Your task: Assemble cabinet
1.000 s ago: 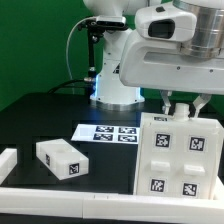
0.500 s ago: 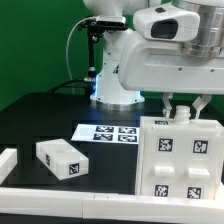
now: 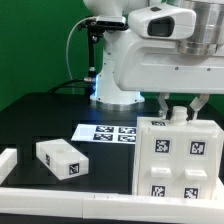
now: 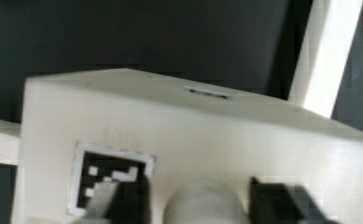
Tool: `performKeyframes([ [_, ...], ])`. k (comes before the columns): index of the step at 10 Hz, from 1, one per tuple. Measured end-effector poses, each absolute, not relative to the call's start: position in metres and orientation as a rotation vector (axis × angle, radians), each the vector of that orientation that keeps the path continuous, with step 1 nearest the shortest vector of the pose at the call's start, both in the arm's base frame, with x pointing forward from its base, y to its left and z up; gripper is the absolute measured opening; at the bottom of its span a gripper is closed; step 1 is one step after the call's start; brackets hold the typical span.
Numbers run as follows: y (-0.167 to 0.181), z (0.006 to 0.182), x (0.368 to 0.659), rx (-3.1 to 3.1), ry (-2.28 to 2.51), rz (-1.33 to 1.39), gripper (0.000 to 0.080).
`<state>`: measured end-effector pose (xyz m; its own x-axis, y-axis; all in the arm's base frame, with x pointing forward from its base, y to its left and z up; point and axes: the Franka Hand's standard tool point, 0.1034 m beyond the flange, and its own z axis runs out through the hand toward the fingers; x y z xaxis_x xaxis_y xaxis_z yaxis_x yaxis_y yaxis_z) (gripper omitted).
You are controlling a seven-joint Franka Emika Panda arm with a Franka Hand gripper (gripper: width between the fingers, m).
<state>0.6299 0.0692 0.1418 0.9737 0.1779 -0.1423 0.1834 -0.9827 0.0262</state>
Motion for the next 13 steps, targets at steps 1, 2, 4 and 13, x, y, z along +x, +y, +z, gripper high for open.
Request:
performKeyframes([
  [1,0.066,0.150,0.629,3.085,0.275,-0.222,0.0432],
  [2,0.061,0.161,0.626,3.092,0.279,-0.237,0.0432],
  [4,0.046,0.176,0.606,3.109,0.363,-0.203,0.0734],
  [13,-0.079,0.135,0.578,3.117,0.322,-0.371,0.0797],
])
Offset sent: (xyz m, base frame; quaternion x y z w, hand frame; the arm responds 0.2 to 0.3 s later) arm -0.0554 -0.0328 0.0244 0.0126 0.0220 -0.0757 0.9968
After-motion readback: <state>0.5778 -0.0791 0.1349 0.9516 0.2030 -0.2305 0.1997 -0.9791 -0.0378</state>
